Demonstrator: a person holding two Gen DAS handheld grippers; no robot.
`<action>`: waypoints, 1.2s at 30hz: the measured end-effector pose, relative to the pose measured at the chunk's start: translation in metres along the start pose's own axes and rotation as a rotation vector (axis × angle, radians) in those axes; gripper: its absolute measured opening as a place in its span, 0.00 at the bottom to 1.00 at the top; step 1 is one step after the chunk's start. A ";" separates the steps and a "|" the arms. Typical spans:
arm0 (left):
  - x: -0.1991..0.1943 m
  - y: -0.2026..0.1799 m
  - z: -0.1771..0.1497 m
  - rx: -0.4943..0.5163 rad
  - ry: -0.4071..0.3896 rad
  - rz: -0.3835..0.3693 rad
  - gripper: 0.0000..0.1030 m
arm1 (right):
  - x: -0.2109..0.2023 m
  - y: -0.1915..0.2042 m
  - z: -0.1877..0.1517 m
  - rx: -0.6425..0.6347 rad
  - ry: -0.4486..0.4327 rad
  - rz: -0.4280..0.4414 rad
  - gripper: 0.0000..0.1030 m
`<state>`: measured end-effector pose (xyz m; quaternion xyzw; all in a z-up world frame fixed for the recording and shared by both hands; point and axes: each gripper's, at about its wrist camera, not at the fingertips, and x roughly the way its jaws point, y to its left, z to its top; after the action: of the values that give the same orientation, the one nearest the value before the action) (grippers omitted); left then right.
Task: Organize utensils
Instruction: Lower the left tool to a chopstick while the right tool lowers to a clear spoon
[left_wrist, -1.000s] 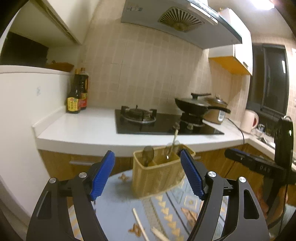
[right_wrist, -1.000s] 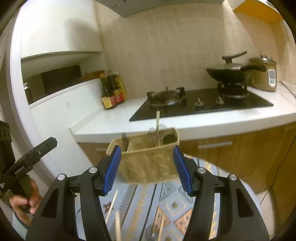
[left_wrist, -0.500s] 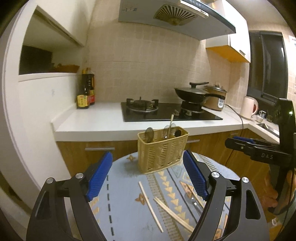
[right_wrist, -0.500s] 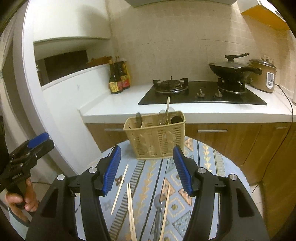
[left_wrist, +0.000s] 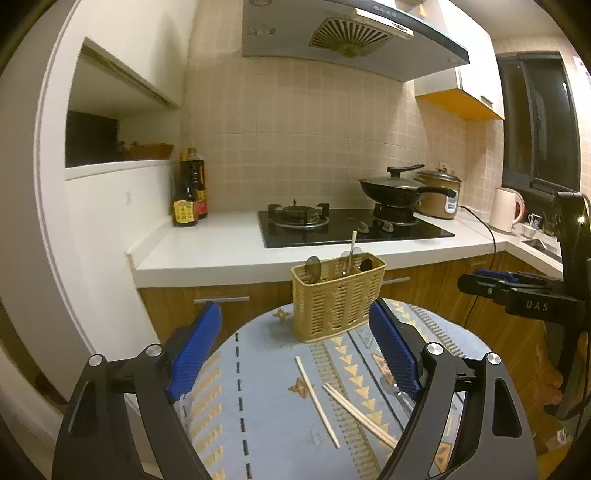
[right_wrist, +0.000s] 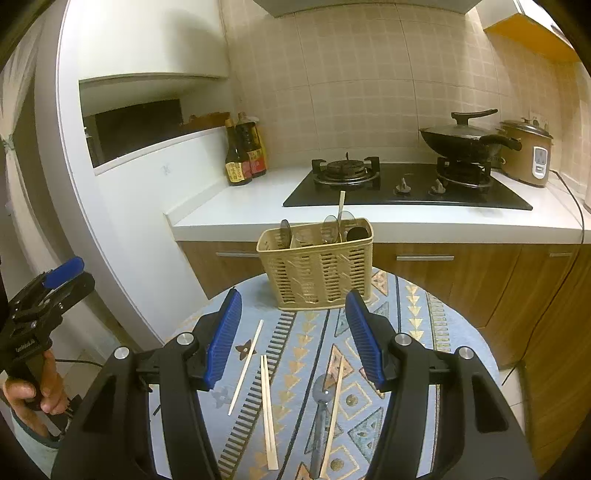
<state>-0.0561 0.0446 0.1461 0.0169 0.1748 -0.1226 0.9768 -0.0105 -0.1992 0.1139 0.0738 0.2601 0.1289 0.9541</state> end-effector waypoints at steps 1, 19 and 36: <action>0.000 0.001 -0.001 -0.002 0.001 0.001 0.78 | 0.000 0.002 0.000 0.001 -0.001 0.003 0.54; 0.007 -0.002 -0.022 0.052 -0.011 0.076 0.78 | 0.015 0.004 -0.020 0.032 -0.034 -0.035 0.63; 0.056 -0.011 -0.038 0.035 0.123 -0.010 0.79 | 0.047 -0.014 -0.033 0.014 0.066 -0.105 0.67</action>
<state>-0.0207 0.0235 0.0907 0.0406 0.2324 -0.1291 0.9632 0.0143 -0.1971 0.0603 0.0623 0.2957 0.0792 0.9499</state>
